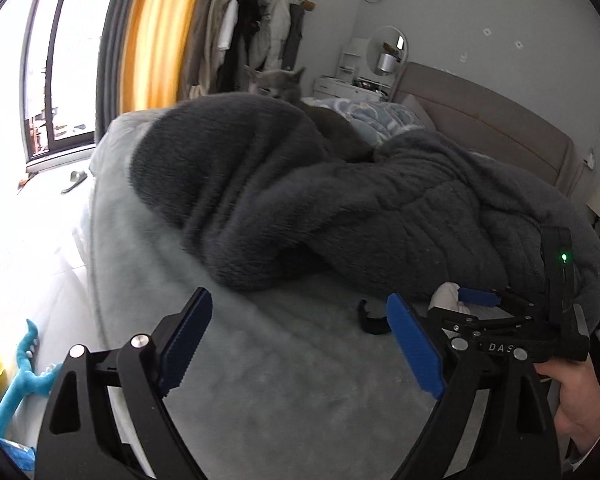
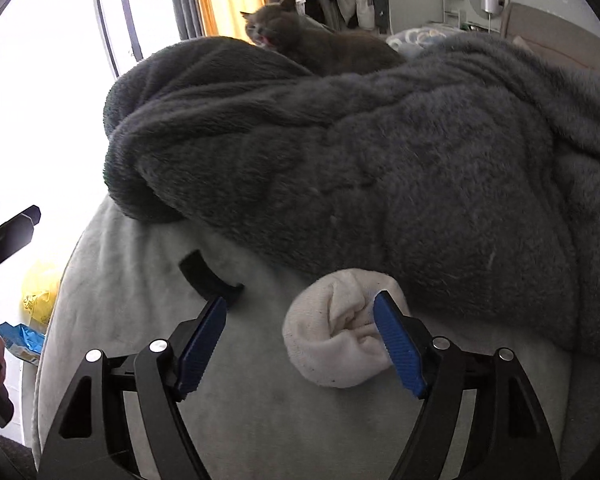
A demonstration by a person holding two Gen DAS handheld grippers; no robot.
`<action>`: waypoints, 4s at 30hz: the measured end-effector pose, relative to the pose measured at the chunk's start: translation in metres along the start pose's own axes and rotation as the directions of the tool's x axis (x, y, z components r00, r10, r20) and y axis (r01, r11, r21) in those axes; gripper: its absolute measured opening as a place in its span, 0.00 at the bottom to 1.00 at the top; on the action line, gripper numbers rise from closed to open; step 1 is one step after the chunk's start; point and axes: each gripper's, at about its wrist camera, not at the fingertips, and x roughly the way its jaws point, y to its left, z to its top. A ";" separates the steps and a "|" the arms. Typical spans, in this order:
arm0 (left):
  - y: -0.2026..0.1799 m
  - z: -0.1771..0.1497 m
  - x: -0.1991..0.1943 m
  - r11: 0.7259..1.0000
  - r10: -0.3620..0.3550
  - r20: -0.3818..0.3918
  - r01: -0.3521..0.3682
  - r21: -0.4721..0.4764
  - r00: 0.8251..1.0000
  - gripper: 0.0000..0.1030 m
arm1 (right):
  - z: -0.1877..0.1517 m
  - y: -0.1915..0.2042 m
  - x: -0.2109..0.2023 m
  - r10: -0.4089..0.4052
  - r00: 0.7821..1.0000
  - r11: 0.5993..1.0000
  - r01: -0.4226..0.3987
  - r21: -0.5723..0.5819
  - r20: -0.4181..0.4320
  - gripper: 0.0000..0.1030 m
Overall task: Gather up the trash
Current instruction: 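Move both tools back to the sock ball and black clip on the bed, then grasp white sock ball with right tool while left grasps the black curved clip, then carry the clip and sock ball down over the teal bin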
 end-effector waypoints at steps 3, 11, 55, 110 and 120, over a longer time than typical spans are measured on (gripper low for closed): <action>-0.014 -0.003 0.016 1.000 -0.014 -0.027 0.015 0.023 1.000 0.88 | -0.004 -0.008 0.001 0.004 1.000 1.000 -0.003 0.014 -0.011 0.77; -0.030 -0.006 0.045 0.999 -0.046 -0.077 0.047 0.006 0.996 0.88 | -0.013 -0.028 0.003 -0.033 0.999 0.998 0.035 0.044 -0.037 0.61; -0.099 -0.027 0.136 0.962 0.096 -0.224 -0.033 0.270 0.970 0.48 | -0.023 -0.070 -0.074 0.066 0.998 0.997 -0.067 0.038 0.020 0.32; 0.186 -0.178 -0.085 0.896 0.253 -0.498 -0.395 -0.202 0.829 0.48 | -0.060 0.239 -0.106 0.377 0.925 0.918 -0.379 -0.117 -0.040 0.32; 0.231 -0.222 -0.088 0.855 0.154 -0.597 -0.408 -0.319 0.788 0.57 | -0.066 0.300 -0.073 0.410 0.906 0.894 -0.423 -0.150 -0.108 0.32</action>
